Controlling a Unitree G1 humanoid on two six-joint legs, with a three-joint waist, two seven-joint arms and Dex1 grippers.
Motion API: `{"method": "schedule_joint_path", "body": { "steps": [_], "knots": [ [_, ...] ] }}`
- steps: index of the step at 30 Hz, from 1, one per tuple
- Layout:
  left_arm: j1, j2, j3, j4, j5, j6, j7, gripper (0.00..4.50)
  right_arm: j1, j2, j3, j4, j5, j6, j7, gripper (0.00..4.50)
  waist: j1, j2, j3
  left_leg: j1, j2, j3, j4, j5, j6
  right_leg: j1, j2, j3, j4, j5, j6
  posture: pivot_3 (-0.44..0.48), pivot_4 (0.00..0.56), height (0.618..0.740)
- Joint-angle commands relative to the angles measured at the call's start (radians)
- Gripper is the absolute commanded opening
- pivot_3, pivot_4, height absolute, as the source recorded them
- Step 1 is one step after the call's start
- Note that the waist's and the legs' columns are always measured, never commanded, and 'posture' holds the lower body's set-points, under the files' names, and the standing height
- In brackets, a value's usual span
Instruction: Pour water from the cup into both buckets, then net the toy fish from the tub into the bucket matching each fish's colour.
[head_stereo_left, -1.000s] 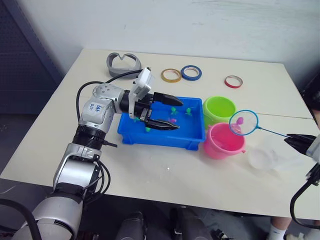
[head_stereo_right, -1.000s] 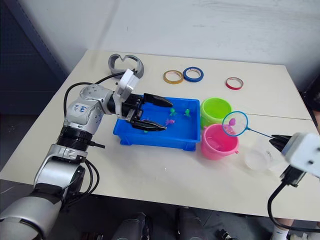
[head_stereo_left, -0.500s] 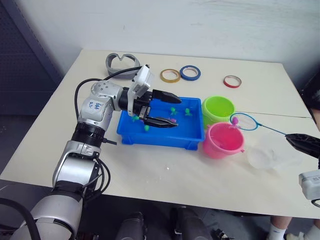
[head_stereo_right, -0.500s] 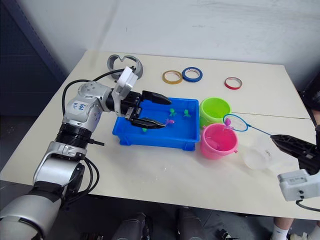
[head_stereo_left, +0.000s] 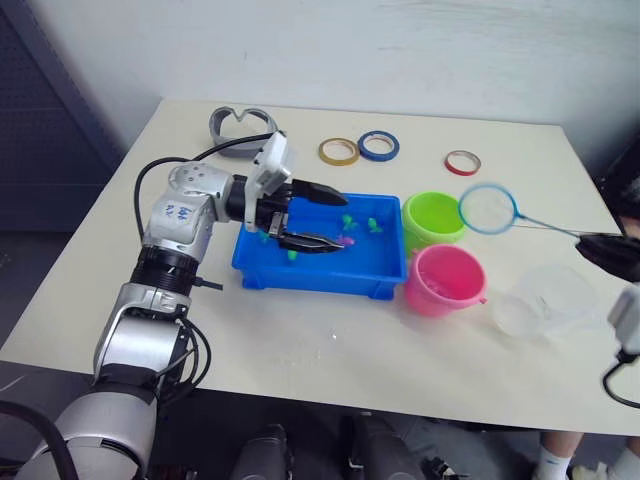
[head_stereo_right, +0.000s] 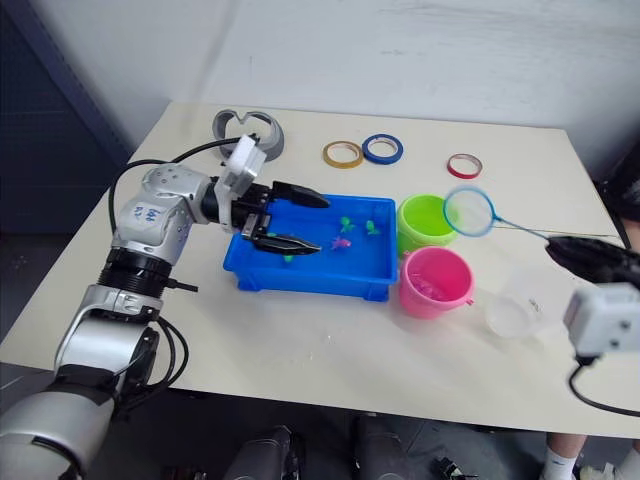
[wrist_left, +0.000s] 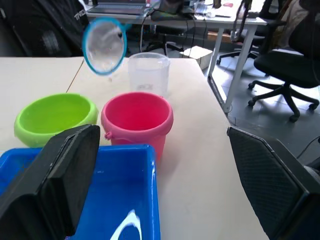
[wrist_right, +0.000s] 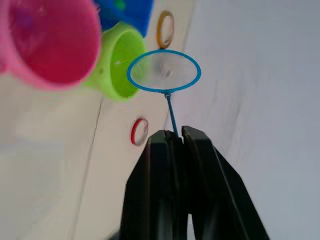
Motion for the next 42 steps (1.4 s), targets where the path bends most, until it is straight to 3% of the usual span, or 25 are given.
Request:
{"method": "schedule_joint_path", "body": {
  "steps": [1,5,9,13,18,30,36,42],
  "knots": [
    [0.036,0.055,0.047,-0.011,0.023,-0.005,0.057,4.45,-0.108,-0.067,0.14,-0.119,0.271,0.413,-0.033,0.0,-0.011,0.0,0.0,0.0,0.0,0.0,0.0,0.0,0.0,0.0,0.0,0.0,0.001,0.0,0.0,0.0,0.15,0.74],
    [0.089,0.12,0.068,-0.042,0.067,0.027,0.155,4.45,-0.316,-0.089,0.399,-0.121,0.332,0.642,-0.066,0.0,-0.014,0.0,0.0,-0.001,0.0,-0.003,0.0,0.0,-0.001,0.0,-0.001,-0.002,0.0,0.0,0.0,0.0,0.15,0.74],
    [0.141,0.174,0.084,-0.108,0.079,0.069,0.212,4.45,-0.517,-0.05,0.628,-0.039,0.247,0.697,-0.049,0.0,-0.012,0.0,0.0,-0.003,0.0,-0.003,0.0,0.0,0.0,-0.001,-0.002,-0.003,-0.002,0.0,0.0,0.0,0.15,0.74],
    [0.209,0.223,0.112,-0.204,0.062,0.127,0.239,4.45,-0.67,0.028,0.798,0.064,0.144,0.679,-0.027,0.0,-0.01,0.0,0.0,-0.005,-0.001,-0.003,0.0,0.0,0.001,-0.003,-0.002,-0.003,-0.003,0.0,0.0,0.0,0.15,0.74],
    [0.273,0.247,0.139,-0.312,0.042,0.175,0.265,4.45,-0.792,0.084,0.928,0.207,-0.046,0.521,-0.019,0.0,-0.01,0.0,0.0,-0.006,-0.002,-0.003,0.0,-0.001,0.002,-0.004,-0.004,-0.004,-0.003,0.0,0.0,0.0,0.15,0.74],
    [0.309,0.267,0.162,-0.397,0.019,0.234,0.307,4.45,-0.883,0.193,1.017,0.419,-0.236,0.243,0.024,0.0,-0.015,0.0,0.0,-0.006,-0.002,-0.003,0.001,-0.001,0.002,-0.004,-0.004,-0.004,-0.002,0.0,0.0,0.0,0.15,0.74],
    [0.309,0.272,0.162,-0.401,0.014,0.239,0.313,4.45,-0.883,0.287,0.99,0.406,-0.186,0.373,0.051,0.0,-0.014,0.0,0.0,-0.006,-0.002,-0.003,0.001,-0.001,0.001,-0.004,-0.004,-0.005,-0.001,0.0,0.0,0.0,0.15,0.74],
    [0.302,0.272,0.159,-0.391,0.015,0.232,0.313,4.45,-0.868,0.364,0.891,0.312,-0.027,0.712,0.059,0.0,-0.012,0.0,0.0,-0.006,-0.002,-0.003,0.001,-0.001,0.001,-0.003,-0.004,-0.005,-0.001,0.0,0.0,0.0,0.15,0.74]
  ]
}}
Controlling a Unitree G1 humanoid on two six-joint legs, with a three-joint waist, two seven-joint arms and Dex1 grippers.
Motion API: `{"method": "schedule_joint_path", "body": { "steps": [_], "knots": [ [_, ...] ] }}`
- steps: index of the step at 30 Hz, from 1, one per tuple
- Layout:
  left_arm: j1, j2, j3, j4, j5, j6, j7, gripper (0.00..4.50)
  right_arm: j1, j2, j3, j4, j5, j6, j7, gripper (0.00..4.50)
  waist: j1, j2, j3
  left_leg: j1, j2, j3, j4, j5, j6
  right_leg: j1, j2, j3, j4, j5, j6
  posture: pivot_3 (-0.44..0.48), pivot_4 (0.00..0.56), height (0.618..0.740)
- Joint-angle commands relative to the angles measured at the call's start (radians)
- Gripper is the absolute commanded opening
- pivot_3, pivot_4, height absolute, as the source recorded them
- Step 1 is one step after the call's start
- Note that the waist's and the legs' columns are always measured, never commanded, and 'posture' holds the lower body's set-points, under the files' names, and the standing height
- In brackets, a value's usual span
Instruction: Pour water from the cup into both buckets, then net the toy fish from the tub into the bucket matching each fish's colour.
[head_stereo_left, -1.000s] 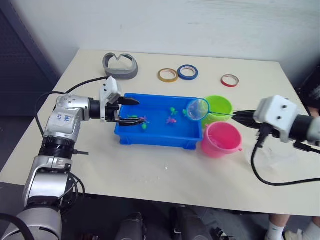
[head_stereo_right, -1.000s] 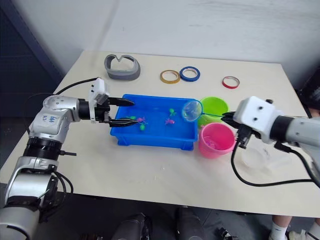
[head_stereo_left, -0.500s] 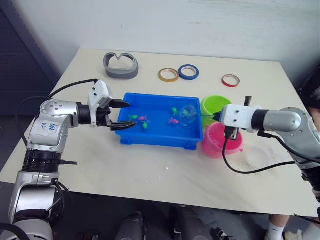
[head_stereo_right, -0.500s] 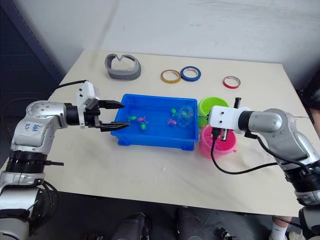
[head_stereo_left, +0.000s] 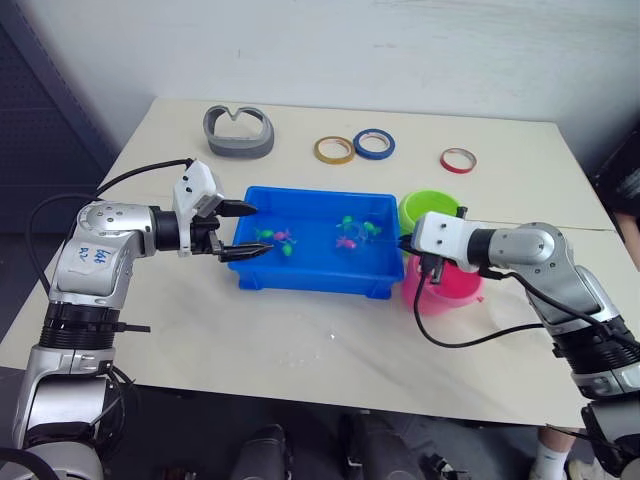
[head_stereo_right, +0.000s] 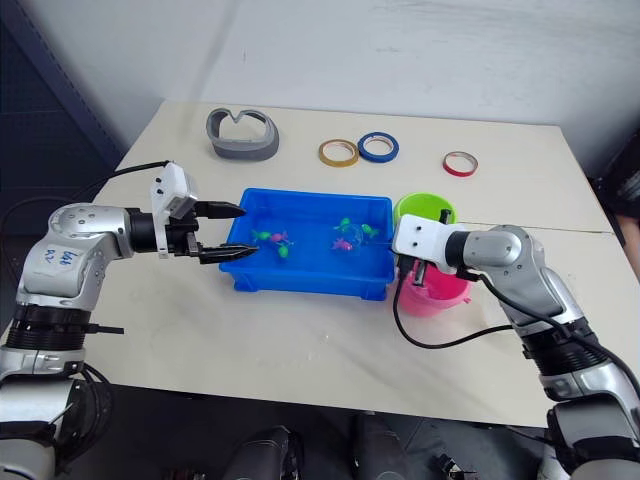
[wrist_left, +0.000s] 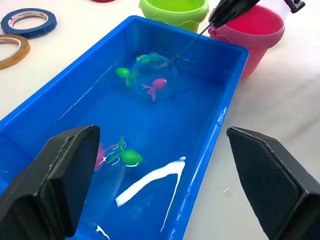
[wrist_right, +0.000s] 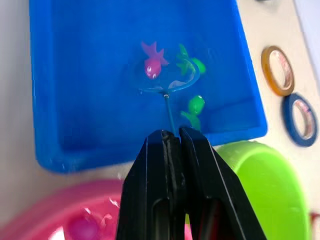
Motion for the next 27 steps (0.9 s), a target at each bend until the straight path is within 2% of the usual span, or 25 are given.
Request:
{"method": "schedule_joint_path", "body": {
  "steps": [1,6,11,15,20,27],
  "knots": [
    [-0.013,0.015,0.028,-0.022,-0.02,-0.011,-0.002,4.45,-0.002,0.023,-0.115,-0.096,0.131,0.233,-0.002,0.0,0.0,0.0,0.0,0.0,0.0,0.0,0.0,0.0,0.0,0.0,0.0,0.0,0.0,0.0,0.0,0.0,0.15,0.74],
    [-0.033,-0.002,0.023,-0.013,-0.037,-0.021,-0.022,4.45,0.007,0.039,-0.235,-0.224,0.316,0.5,0.003,0.0,0.001,0.0,0.0,0.0,0.0,0.0,0.0,0.0,0.0,0.0,0.0,0.0,0.0,0.0,0.0,0.0,0.15,0.74],
    [-0.078,-0.044,0.006,-0.008,-0.085,-0.01,-0.074,4.45,0.094,-0.026,-0.358,-0.374,0.427,0.584,0.011,0.0,0.007,0.0,0.0,-0.001,0.0,-0.001,0.0,0.0,0.0,0.0,0.0,-0.001,0.0,0.0,0.0,0.0,0.15,0.74],
    [-0.123,-0.085,-0.027,0.006,-0.133,0.018,-0.153,4.45,0.212,-0.068,-0.535,-0.483,0.52,0.641,-0.013,0.0,0.023,0.0,0.0,-0.002,0.0,-0.001,-0.001,-0.001,0.001,0.0,0.0,-0.001,0.0,0.0,0.0,0.0,0.15,0.74],
    [-0.198,-0.161,-0.077,0.072,-0.148,-0.015,-0.242,4.45,0.459,-0.138,-0.871,-0.631,0.564,0.674,0.013,0.0,0.034,0.0,0.0,-0.002,0.0,-0.003,-0.001,-0.001,0.002,0.001,0.0,-0.002,-0.002,0.0,0.0,0.0,0.15,0.74],
    [-0.3,-0.258,-0.13,0.243,-0.111,-0.121,-0.319,4.45,0.773,-0.148,-1.158,-0.754,0.502,0.579,0.069,0.0,0.032,0.0,0.0,0.0,0.0,-0.002,-0.001,-0.001,0.001,0.002,0.002,0.001,-0.003,0.0,0.0,0.0,0.15,0.74]
  ]
}}
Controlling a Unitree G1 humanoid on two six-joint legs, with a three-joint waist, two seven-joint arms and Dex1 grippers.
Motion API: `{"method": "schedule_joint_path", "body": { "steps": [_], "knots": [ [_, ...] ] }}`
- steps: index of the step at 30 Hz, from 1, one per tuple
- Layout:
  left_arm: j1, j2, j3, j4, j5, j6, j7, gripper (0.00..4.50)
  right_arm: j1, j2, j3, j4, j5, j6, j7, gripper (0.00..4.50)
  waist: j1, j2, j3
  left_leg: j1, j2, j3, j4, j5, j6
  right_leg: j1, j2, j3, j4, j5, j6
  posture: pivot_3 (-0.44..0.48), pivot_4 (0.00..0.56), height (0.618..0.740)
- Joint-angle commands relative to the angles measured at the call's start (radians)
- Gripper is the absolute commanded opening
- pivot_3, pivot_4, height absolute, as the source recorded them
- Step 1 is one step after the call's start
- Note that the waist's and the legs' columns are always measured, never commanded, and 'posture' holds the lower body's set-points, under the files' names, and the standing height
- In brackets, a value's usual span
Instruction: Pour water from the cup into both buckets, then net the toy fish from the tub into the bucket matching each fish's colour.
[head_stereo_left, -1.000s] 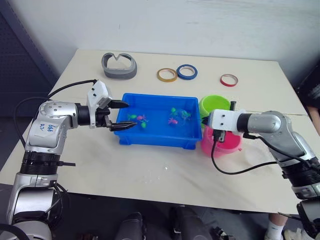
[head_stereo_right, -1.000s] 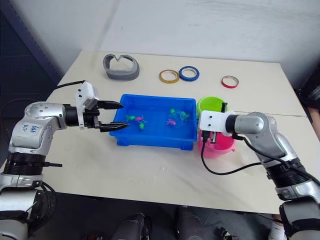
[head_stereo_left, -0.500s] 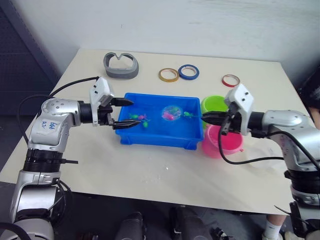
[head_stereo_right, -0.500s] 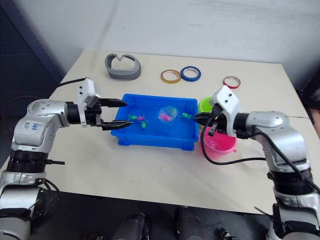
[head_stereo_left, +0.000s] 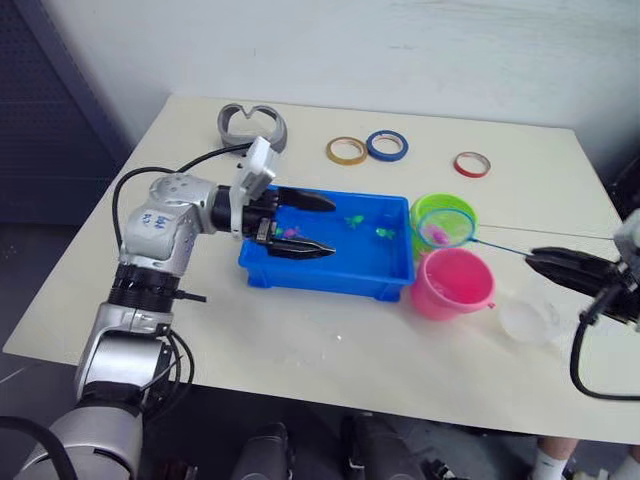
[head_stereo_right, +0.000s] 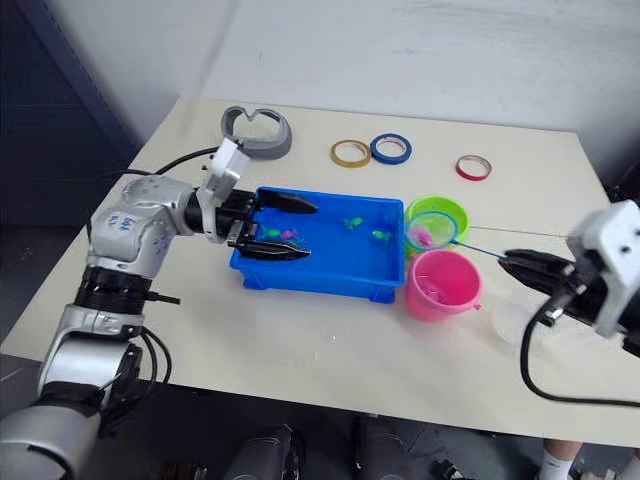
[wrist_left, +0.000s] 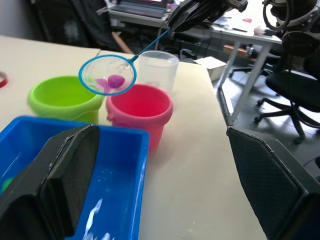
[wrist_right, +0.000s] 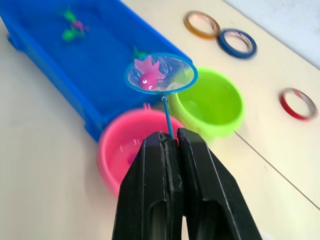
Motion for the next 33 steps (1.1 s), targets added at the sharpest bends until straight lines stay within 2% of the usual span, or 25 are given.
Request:
{"method": "schedule_joint_path", "body": {
  "steps": [1,6,8,10,15,17,21,29,31,33],
  "knots": [
    [-0.058,-0.031,-0.012,0.071,0.02,-0.067,-0.04,4.45,0.097,0.003,-0.13,-0.068,-0.038,-0.081,0.021,0.0,-0.003,0.0,0.0,0.0,0.0,0.0,0.0,0.0,0.0,0.0,0.0,0.0,0.0,0.0,0.0,0.0,0.15,0.74],
    [-0.103,-0.073,-0.021,0.161,0.049,-0.136,-0.06,4.45,0.27,0.043,-0.159,-0.082,-0.185,-0.358,0.061,0.0,-0.007,0.0,0.0,0.002,0.001,0.001,0.0,0.0,-0.001,0.0,0.002,0.002,0.001,0.0,0.0,0.0,0.15,0.74],
    [-0.111,-0.08,-0.019,0.179,0.055,-0.147,-0.066,4.45,0.332,0.052,-0.139,-0.058,-0.296,-0.563,0.075,0.0,-0.007,0.0,0.0,0.002,0.001,0.001,-0.001,0.0,-0.001,0.0,0.002,0.002,0.001,0.0,0.0,0.0,0.15,0.74],
    [-0.115,-0.081,-0.015,0.187,0.061,-0.155,-0.071,4.45,0.379,0.042,-0.107,0.006,-0.465,-0.9,0.062,0.0,-0.006,0.0,0.0,0.002,0.0,0.002,0.0,0.0,-0.001,0.0,0.002,0.002,0.001,0.0,0.0,0.0,0.15,0.74],
    [-0.109,-0.072,-0.008,0.18,0.069,-0.157,-0.072,4.45,0.394,-0.043,-0.075,0.174,-0.743,-1.464,-0.026,0.0,-0.007,0.0,0.0,0.003,0.0,0.003,0.0,0.0,-0.001,0.0,0.002,0.003,0.001,0.0,0.0,0.0,0.15,0.74],
    [-0.106,-0.066,-0.004,0.172,0.07,-0.152,-0.069,4.45,0.38,-0.067,-0.073,0.239,-0.81,-1.603,-0.071,0.0,-0.007,0.0,0.0,0.003,0.0,0.004,0.0,0.0,-0.001,0.0,0.002,0.004,0.001,0.0,0.0,0.0,0.15,0.74],
    [-0.103,-0.056,0.0,0.162,0.071,-0.148,-0.063,4.45,0.332,-0.1,-0.068,0.317,-0.916,-1.741,-0.17,0.0,-0.006,0.0,0.0,0.004,0.0,0.004,-0.001,0.001,-0.002,0.001,0.003,0.004,0.001,0.0,0.0,0.0,0.15,0.74],
    [-0.089,-0.043,0.002,0.148,0.073,-0.146,-0.052,4.45,0.279,-0.138,-0.055,0.409,-0.938,-1.839,-0.248,0.0,-0.007,0.0,0.0,0.004,0.001,0.004,0.0,0.001,-0.002,0.001,0.002,0.004,0.002,0.0,0.0,0.0,0.15,0.74],
    [-0.087,-0.041,0.003,0.147,0.073,-0.146,-0.048,4.45,0.283,-0.139,-0.046,0.415,-0.926,-1.84,-0.245,0.0,-0.007,0.0,0.0,0.004,0.0,0.005,0.0,0.001,-0.002,0.001,0.002,0.004,0.002,0.0,0.0,0.0,0.15,0.74],
    [-0.085,-0.035,0.005,0.149,0.08,-0.148,-0.035,4.45,0.265,-0.125,-0.02,0.42,-0.809,-1.702,-0.234,0.0,-0.007,0.0,0.0,0.004,0.001,0.004,0.0,0.001,-0.002,0.001,0.003,0.004,0.002,0.0,0.0,0.0,0.15,0.74]
  ]
}}
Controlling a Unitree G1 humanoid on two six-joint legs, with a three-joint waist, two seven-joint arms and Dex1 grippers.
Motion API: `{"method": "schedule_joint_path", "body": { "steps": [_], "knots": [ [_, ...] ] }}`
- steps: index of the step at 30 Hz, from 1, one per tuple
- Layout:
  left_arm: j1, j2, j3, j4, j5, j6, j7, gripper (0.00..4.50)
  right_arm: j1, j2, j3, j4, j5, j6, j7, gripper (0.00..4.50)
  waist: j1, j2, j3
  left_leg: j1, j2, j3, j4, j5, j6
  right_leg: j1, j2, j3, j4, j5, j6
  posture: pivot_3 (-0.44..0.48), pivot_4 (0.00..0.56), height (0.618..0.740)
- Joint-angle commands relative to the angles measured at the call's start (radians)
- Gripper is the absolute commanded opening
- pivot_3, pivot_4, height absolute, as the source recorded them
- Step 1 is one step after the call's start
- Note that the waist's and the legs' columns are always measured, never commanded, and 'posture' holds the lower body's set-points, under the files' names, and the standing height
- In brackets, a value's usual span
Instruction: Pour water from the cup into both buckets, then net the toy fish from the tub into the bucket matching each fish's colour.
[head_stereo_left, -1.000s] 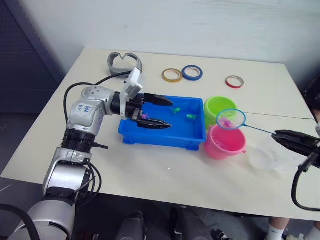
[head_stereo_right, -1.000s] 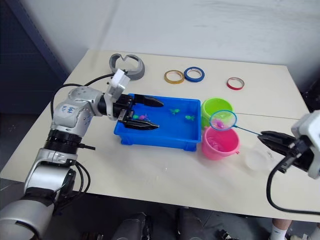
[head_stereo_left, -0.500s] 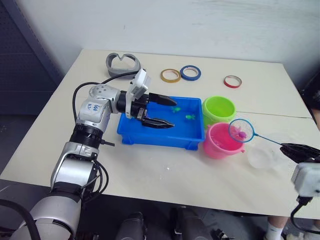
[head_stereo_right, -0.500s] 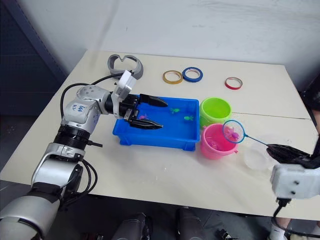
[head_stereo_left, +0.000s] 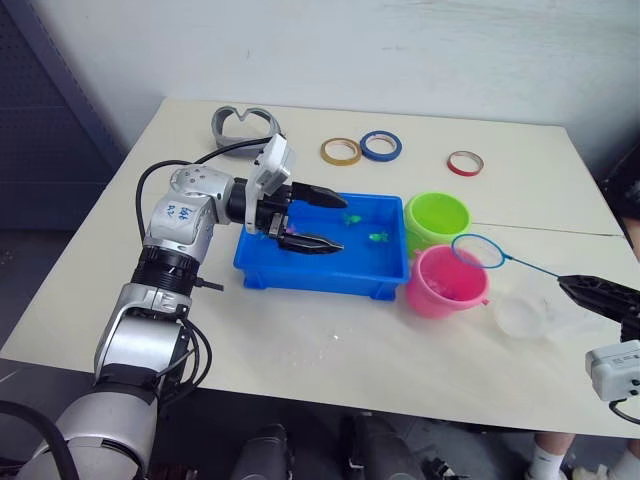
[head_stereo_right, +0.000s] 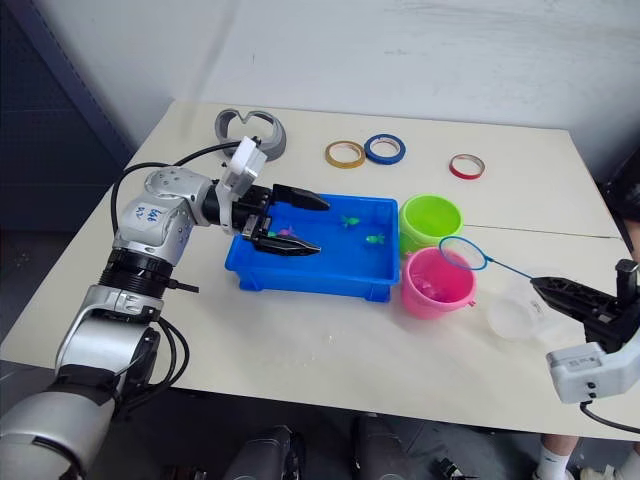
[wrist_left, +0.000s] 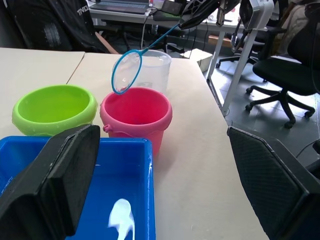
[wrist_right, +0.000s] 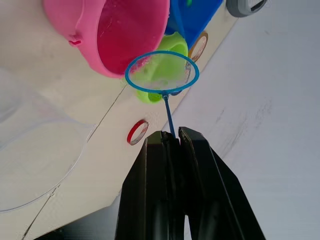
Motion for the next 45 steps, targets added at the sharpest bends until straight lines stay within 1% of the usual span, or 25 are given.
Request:
{"method": "schedule_joint_path", "body": {
  "steps": [1,3,6,9,12,14,15,17,22,25,30,32,38,41,45],
  "knots": [
    [0.003,0.027,0.026,-0.029,0.019,-0.009,0.039,4.45,-0.018,0.013,0.064,-0.012,0.269,0.248,0.028,0.0,-0.001,0.0,0.0,0.0,0.0,0.0,0.0,0.0,0.0,0.0,0.0,0.0,0.0,0.0,0.0,0.0,0.15,0.74],
    [0.013,0.051,0.032,-0.012,0.044,-0.02,0.073,4.45,-0.05,0.007,0.141,-0.089,0.482,0.486,0.046,0.0,-0.002,0.0,0.0,0.0,0.0,0.0,0.0,0.0,0.0,0.0,0.0,0.0,0.0,0.0,0.0,0.0,0.15,0.74],
    [0.038,0.091,0.048,-0.013,0.059,-0.015,0.11,4.45,-0.116,-0.043,0.242,-0.204,0.729,0.843,0.053,0.0,-0.017,0.0,0.0,0.002,0.001,0.0,0.0,0.0,-0.001,0.0,0.0,0.0,0.002,0.0,0.0,0.0,0.15,0.74],
    [0.096,0.162,0.085,-0.055,0.07,0.016,0.166,4.45,-0.314,-0.086,0.432,-0.251,0.949,1.167,0.012,0.0,-0.03,0.0,0.0,0.002,0.001,-0.001,0.001,0.001,-0.001,0.0,-0.001,-0.001,0.003,0.0,0.0,0.0,0.15,0.74],
    [0.149,0.217,0.114,-0.108,0.067,0.054,0.195,4.45,-0.482,-0.089,0.577,-0.249,1.037,1.364,0.004,0.0,-0.029,0.0,0.0,0.002,0.002,-0.002,0.001,0.001,-0.002,0.0,-0.001,-0.001,0.003,0.0,-0.001,0.0,0.15,0.74],
    [0.207,0.27,0.148,-0.174,0.053,0.096,0.215,4.45,-0.644,-0.044,0.713,-0.211,1.072,1.508,-0.004,0.0,-0.026,0.0,0.0,0.0,0.002,-0.003,0.0,0.001,-0.002,-0.001,-0.001,-0.002,0.003,-0.001,-0.001,0.0,0.15,0.74],
    [0.245,0.302,0.172,-0.22,0.044,0.124,0.228,4.45,-0.744,0.001,0.789,-0.169,1.078,1.577,0.0,0.0,-0.024,0.0,0.0,-0.001,0.002,-0.003,0.0,0.001,-0.002,-0.002,-0.002,-0.003,0.002,-0.001,-0.002,0.0,0.15,0.74],
    [0.289,0.335,0.2,-0.28,0.032,0.163,0.246,4.45,-0.863,0.056,0.871,-0.115,1.074,1.658,0.01,0.0,-0.026,0.0,0.0,-0.001,0.002,-0.003,0.001,0.0,-0.001,-0.002,-0.002,-0.003,0.002,-0.001,-0.002,0.0,0.15,0.74],
    [0.376,0.391,0.271,-0.383,0.0,0.238,0.3,4.45,-1.088,0.211,1.034,0.086,0.987,1.74,0.035,0.0,-0.018,0.0,0.0,-0.004,0.0,-0.005,0.001,0.0,0.001,-0.003,-0.005,-0.006,0.0,-0.001,-0.002,0.0,0.15,0.74],
    [0.408,0.41,0.301,-0.421,-0.014,0.268,0.326,4.45,-1.158,0.267,1.11,0.19,0.903,1.706,0.068,0.0,-0.019,0.0,0.0,-0.005,-0.001,-0.005,0.001,-0.001,0.002,-0.003,-0.006,-0.006,-0.001,-0.001,-0.002,0.0,0.15,0.74],
    [0.486,0.437,0.357,-0.486,-0.037,0.302,0.366,4.45,-1.301,0.421,1.193,0.49,0.73,1.575,0.05,0.0,-0.031,0.0,0.0,-0.006,-0.001,-0.005,0.001,-0.001,0.003,-0.003,-0.006,-0.007,0.0,-0.001,-0.001,0.0,0.15,0.74],
    [0.505,0.441,0.368,-0.509,-0.049,0.313,0.376,4.45,-1.326,0.452,1.198,0.547,0.69,1.535,0.065,0.0,-0.03,0.0,0.0,-0.006,-0.001,-0.004,0.0,-0.001,0.003,-0.004,-0.006,-0.007,0.001,-0.001,-0.001,0.0,0.15,0.74],
    [0.527,0.45,0.378,-0.535,-0.07,0.325,0.405,4.45,-1.346,0.536,1.222,0.635,0.599,1.443,0.102,0.0,-0.028,0.0,0.0,-0.007,-0.001,-0.005,0.0,-0.001,0.003,-0.004,-0.006,-0.008,0.002,-0.001,-0.001,0.0,0.15,0.74],
    [0.529,0.453,0.379,-0.535,-0.072,0.324,0.411,4.45,-1.354,0.579,1.208,0.657,0.575,1.423,0.105,0.0,-0.03,0.0,0.0,-0.007,-0.001,-0.005,0.0,-0.001,0.003,-0.004,-0.006,-0.008,0.002,-0.001,-0.001,0.0,0.15,0.74],
    [0.53,0.457,0.379,-0.534,-0.076,0.321,0.417,4.45,-1.353,0.606,1.191,0.66,0.559,1.416,0.111,0.0,-0.03,0.0,0.0,-0.007,-0.001,-0.005,0.0,-0.001,0.003,-0.005,-0.006,-0.008,0.002,-0.001,-0.001,0.0,0.15,0.74]
  ]
}}
